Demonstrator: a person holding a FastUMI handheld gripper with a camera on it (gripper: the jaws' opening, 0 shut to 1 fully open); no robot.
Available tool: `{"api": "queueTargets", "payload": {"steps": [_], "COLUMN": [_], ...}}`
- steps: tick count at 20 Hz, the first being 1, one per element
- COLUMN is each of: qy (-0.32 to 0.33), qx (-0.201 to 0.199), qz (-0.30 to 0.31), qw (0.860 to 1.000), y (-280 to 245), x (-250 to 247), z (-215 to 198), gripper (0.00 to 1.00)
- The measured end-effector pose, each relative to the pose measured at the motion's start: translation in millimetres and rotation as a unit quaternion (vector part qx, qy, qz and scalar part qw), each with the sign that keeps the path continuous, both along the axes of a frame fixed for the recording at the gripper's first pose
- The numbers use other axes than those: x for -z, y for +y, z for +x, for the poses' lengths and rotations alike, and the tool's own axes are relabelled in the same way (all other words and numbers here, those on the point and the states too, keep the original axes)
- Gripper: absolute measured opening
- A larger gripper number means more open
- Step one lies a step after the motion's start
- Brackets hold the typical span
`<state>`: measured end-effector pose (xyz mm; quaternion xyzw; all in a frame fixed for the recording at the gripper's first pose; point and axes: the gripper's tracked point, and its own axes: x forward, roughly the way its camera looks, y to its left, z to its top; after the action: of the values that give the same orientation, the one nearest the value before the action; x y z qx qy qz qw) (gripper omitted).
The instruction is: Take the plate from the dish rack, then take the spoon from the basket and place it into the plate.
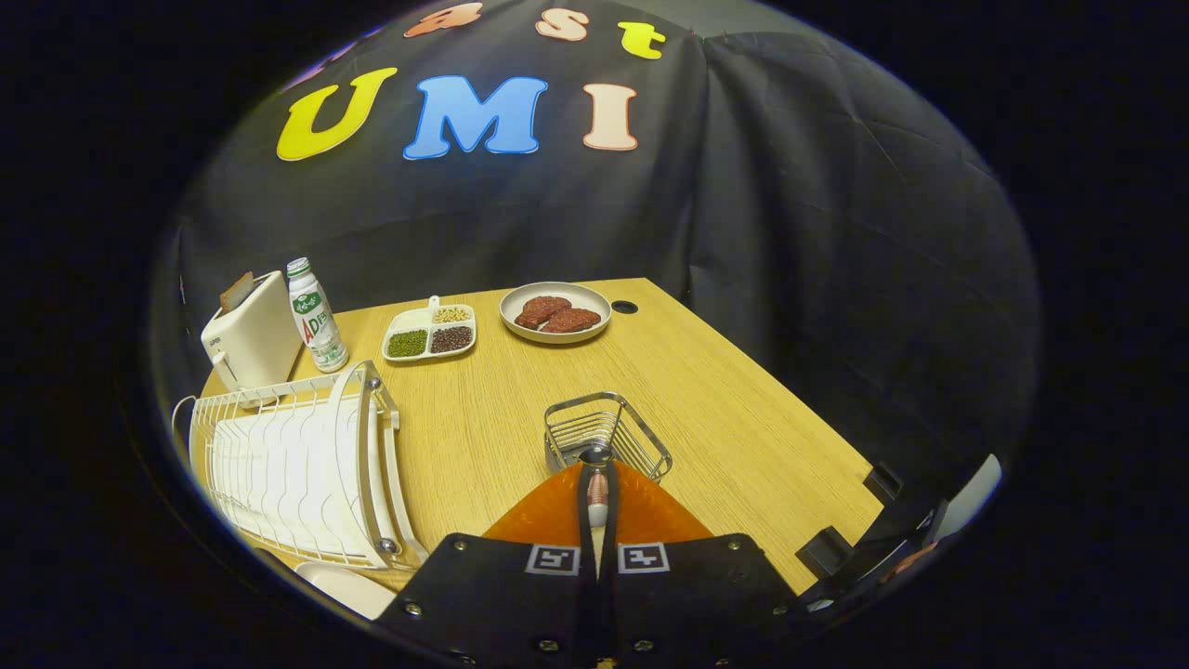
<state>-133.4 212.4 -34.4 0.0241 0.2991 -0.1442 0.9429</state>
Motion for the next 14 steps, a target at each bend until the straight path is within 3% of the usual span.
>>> {"api": "queueTargets", "payload": {"steps": [8,14], "qy": [-0.03,-0.077], "qx": [-0.024,-0.083], "qz": [-0.039,-0.063], "qw": [0.999,0.992], "y": [14.8,52.1], "x": [-52.7,-108.0], "z": [-31.6,-68.7], "gripper": [0.01,0.01]}}
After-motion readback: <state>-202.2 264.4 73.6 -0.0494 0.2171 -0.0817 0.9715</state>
